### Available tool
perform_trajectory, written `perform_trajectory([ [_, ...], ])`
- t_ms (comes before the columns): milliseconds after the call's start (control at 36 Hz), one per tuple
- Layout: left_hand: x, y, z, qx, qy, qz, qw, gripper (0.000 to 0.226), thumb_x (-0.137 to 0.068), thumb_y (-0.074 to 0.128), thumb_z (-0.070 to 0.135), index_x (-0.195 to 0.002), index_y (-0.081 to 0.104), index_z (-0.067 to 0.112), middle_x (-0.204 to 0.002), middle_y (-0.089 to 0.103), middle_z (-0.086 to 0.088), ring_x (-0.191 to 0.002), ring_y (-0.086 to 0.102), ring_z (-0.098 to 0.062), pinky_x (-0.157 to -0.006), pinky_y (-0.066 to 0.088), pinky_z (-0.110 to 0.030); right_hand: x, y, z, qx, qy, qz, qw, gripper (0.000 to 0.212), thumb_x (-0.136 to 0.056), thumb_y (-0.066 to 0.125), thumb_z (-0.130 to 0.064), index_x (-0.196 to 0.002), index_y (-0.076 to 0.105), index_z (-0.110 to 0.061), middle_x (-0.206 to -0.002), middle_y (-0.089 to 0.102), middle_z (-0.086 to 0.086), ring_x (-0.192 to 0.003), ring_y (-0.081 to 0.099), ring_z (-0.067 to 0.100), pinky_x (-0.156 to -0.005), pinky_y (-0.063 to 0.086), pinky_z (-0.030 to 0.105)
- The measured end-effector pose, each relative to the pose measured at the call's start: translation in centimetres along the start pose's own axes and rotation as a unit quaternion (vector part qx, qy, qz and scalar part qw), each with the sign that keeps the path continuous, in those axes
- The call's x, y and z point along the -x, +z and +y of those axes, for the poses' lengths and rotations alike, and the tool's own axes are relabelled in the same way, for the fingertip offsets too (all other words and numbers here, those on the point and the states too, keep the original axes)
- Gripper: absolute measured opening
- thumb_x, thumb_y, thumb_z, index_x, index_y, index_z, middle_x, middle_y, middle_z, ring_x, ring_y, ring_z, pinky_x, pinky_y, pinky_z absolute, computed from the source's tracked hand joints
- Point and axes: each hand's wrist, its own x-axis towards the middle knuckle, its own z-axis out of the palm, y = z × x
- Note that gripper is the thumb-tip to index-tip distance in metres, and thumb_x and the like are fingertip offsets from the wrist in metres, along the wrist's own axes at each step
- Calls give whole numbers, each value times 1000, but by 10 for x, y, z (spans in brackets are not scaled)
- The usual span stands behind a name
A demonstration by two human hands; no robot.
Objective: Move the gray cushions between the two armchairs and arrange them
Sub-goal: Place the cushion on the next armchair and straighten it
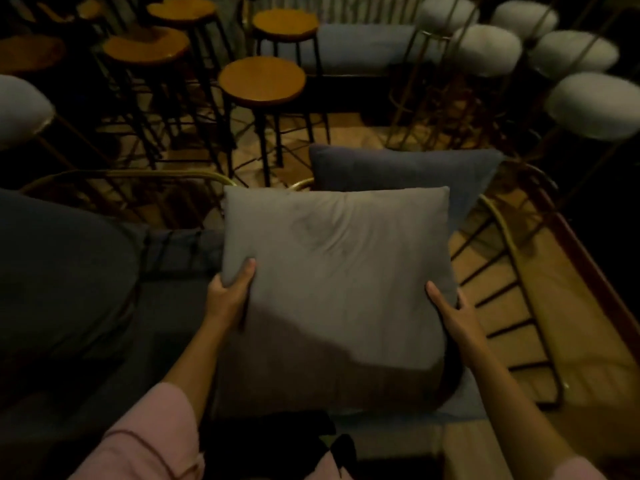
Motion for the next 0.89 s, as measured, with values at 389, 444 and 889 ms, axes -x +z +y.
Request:
perform_trajectory([
  [389,50,167,-73,-296,57,-182,936,130,-58,86,55,-155,1,33,-164,-9,-10,-152,3,-32,-121,16,-53,-75,-93,51,229,43,-42,972,113,-72,71,-67,-158,16,-18,-163,22,11,-149,26,29,-118,29,41],
  [444,60,175,-83,-393,83,-179,898,135,-58,77,70,-152,-15,37,-160,-29,-8,-150,-17,-30,-122,1,-51,-74,-83,68,345,83,-53,933,122,-68,59,-82,-158,-5,-30,-167,0,14,-153,4,33,-122,14,49],
  [889,37,85,-88,-343,106,-155,921,105,-80,75,41,-156,6,22,-165,-9,-13,-153,-1,-28,-121,14,-40,-45,-28,62,338,-89,112,930,77,-89,60,-53,-151,35,-14,-164,20,16,-153,8,31,-122,2,50],
])
